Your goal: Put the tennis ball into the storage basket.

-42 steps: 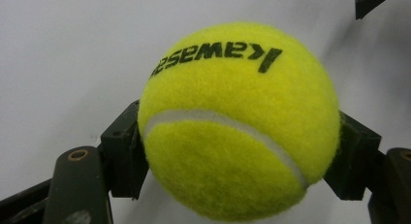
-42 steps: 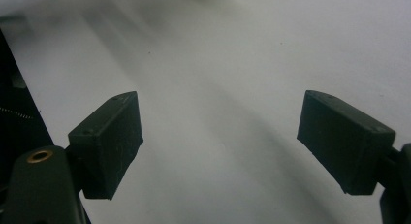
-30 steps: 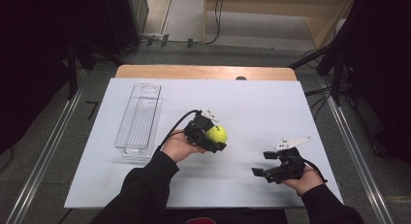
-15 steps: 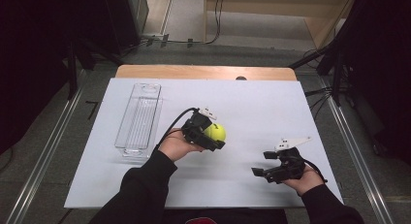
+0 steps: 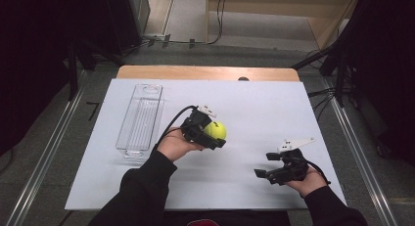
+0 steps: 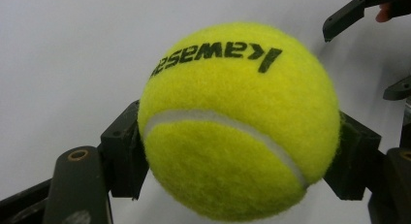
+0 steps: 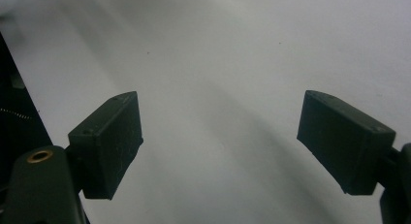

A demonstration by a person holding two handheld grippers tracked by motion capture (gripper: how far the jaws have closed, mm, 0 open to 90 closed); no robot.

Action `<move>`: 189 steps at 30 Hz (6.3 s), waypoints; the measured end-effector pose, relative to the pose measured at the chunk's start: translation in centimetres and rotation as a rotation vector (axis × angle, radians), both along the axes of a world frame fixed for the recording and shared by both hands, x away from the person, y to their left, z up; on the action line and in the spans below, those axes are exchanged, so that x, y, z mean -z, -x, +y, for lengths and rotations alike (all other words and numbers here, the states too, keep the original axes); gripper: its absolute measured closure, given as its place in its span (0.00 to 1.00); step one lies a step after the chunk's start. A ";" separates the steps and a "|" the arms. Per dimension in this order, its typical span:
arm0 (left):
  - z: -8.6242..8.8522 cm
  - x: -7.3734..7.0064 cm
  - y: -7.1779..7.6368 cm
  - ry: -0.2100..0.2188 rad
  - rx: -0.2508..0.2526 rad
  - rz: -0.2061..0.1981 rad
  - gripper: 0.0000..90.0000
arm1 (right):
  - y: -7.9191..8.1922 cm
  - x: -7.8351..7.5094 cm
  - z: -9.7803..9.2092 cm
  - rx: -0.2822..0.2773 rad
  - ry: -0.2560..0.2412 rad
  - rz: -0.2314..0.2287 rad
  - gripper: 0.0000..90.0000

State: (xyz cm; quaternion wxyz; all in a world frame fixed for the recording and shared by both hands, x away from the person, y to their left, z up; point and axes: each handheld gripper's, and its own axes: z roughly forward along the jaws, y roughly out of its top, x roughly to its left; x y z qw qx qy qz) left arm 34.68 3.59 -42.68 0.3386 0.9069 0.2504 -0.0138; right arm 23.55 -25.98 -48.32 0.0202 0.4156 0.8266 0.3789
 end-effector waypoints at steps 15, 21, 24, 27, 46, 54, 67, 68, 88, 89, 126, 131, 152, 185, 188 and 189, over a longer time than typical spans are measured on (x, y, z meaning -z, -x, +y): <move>0.8 -0.7 -0.4 0.021 -0.037 0.017 0.28 | 0.1 0.0 0.0 -0.002 0.000 0.000 0.16; 1.2 -0.9 -0.6 0.019 -0.048 0.015 0.28 | 0.1 0.0 0.1 -0.001 -0.002 0.000 0.16; 1.4 -1.0 -0.7 0.007 -0.057 0.022 0.28 | 0.0 0.0 0.1 -0.002 -0.001 0.001 0.16; 1.7 -1.3 -0.9 0.015 -0.069 0.030 0.28 | 0.0 0.0 0.0 -0.002 -0.002 -0.001 0.16; 2.8 -1.7 -1.3 0.013 -0.082 0.025 0.28 | 0.0 0.0 0.0 -0.002 -0.003 -0.001 0.16; 3.5 -2.0 -1.6 0.015 -0.099 0.015 0.28 | 0.0 0.0 0.0 -0.003 -0.002 -0.001 0.16; 4.4 -2.4 -2.0 0.027 -0.115 0.020 0.28 | 0.0 0.0 0.0 0.000 -0.003 0.000 0.16; 4.5 -2.5 -2.0 0.028 -0.120 0.019 0.28 | 0.0 0.0 0.0 -0.001 -0.003 0.000 0.16; 6.0 -2.9 -2.6 0.028 -0.162 0.006 0.28 | 0.0 0.0 -0.1 0.004 -0.003 -0.002 0.16; 6.1 -2.9 -2.6 0.030 -0.167 0.007 0.28 | 0.0 -0.1 -0.1 0.001 -0.003 -0.004 0.16; 9.8 -3.4 -3.8 0.012 -0.275 -0.030 0.28 | 0.0 -0.1 0.0 -0.001 0.000 -0.005 0.16; 10.2 -3.5 -4.0 0.006 -0.296 -0.038 0.28 | 0.0 -0.1 0.0 0.000 -0.001 -0.003 0.16; 12.5 -3.9 -4.4 0.003 -0.359 -0.054 0.28 | 0.0 -0.1 0.0 -0.001 -0.007 -0.008 0.16; 15.3 -4.3 -5.1 0.022 -0.470 -0.059 0.28 | 0.0 0.0 0.1 -0.002 -0.002 0.000 0.16; 15.8 -4.4 -5.1 0.045 -0.479 -0.056 0.28 | 0.0 0.0 0.1 -0.003 -0.002 0.000 0.16; 15.9 -4.5 -5.1 0.045 -0.484 -0.062 0.28 | 0.0 0.0 0.1 -0.004 -0.002 0.000 0.16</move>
